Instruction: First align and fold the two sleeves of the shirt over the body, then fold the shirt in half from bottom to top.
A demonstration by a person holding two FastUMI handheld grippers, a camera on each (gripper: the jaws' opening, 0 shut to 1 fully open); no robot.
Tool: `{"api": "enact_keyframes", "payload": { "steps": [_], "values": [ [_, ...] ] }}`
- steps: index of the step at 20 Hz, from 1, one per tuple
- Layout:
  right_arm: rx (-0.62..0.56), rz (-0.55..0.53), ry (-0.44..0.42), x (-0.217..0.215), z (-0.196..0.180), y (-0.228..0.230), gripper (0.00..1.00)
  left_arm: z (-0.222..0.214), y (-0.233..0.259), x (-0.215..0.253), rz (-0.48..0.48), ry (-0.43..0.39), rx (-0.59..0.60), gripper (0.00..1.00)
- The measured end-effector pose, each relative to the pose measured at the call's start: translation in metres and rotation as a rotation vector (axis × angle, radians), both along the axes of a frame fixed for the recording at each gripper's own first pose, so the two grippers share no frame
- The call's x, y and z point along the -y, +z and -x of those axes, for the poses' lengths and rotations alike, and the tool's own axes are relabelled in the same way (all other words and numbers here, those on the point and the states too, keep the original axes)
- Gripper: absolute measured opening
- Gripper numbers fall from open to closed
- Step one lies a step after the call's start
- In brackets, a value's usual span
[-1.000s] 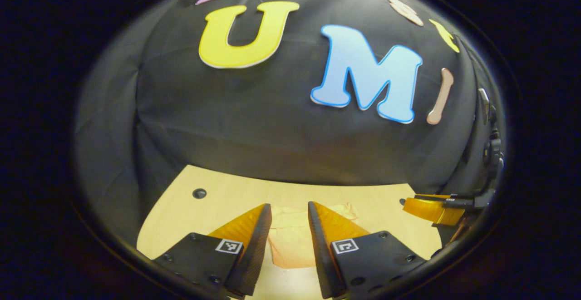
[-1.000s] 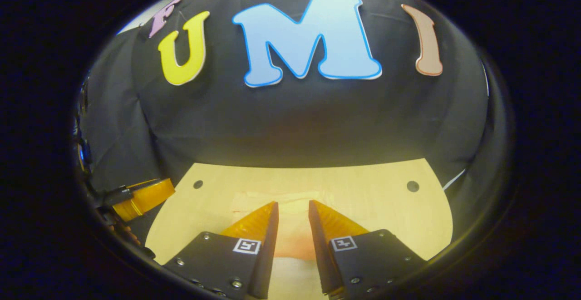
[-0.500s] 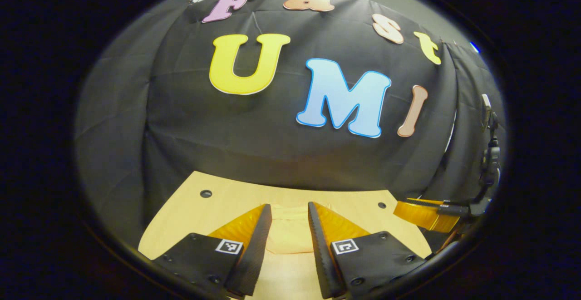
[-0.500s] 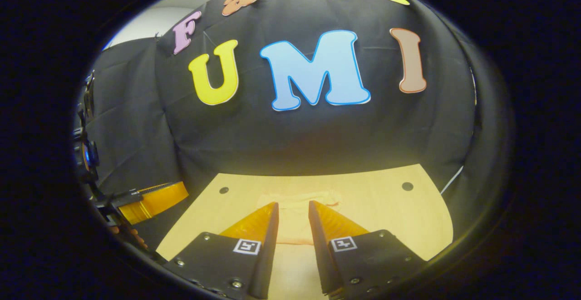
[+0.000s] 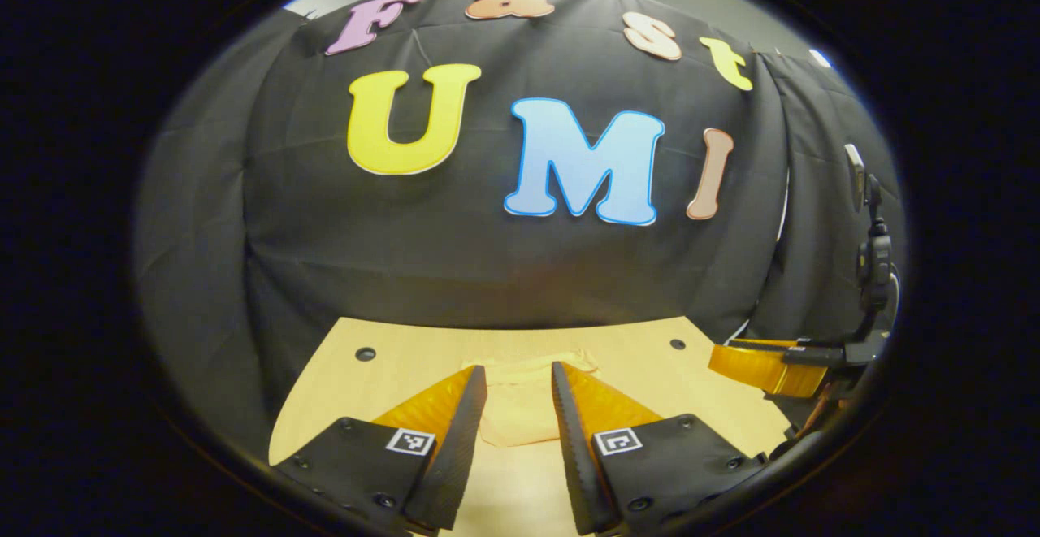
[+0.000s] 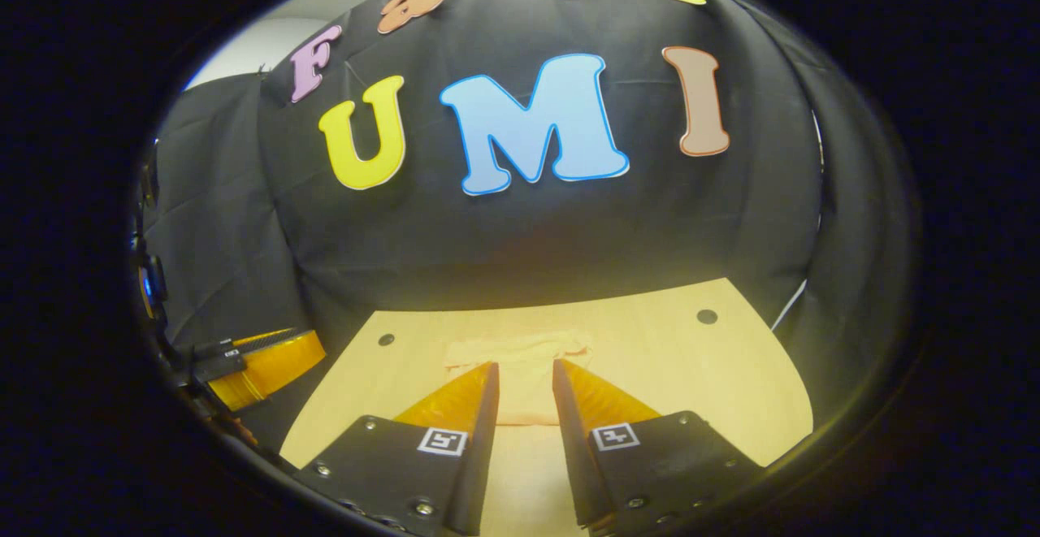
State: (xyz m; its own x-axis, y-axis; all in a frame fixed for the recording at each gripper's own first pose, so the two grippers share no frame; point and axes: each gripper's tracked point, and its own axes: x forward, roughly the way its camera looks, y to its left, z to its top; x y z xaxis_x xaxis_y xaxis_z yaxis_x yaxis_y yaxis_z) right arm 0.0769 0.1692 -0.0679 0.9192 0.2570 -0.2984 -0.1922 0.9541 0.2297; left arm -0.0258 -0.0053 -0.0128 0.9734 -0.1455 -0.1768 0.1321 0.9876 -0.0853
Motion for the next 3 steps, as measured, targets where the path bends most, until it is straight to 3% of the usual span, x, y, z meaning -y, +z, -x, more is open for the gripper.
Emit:
{"api": "enact_keyframes", "payload": {
  "steps": [1,3],
  "values": [
    [0.003,-0.002,-0.010,0.0006,-0.0002,0.0010,0.42,-0.0037,0.0004,-0.0002,-0.009,-0.009,0.003,0.57],
    [0.010,-0.005,-0.033,0.0035,-0.0018,0.0033,0.42,-0.0101,0.0013,-0.0003,-0.028,-0.026,0.006,0.52]
  ]
}}
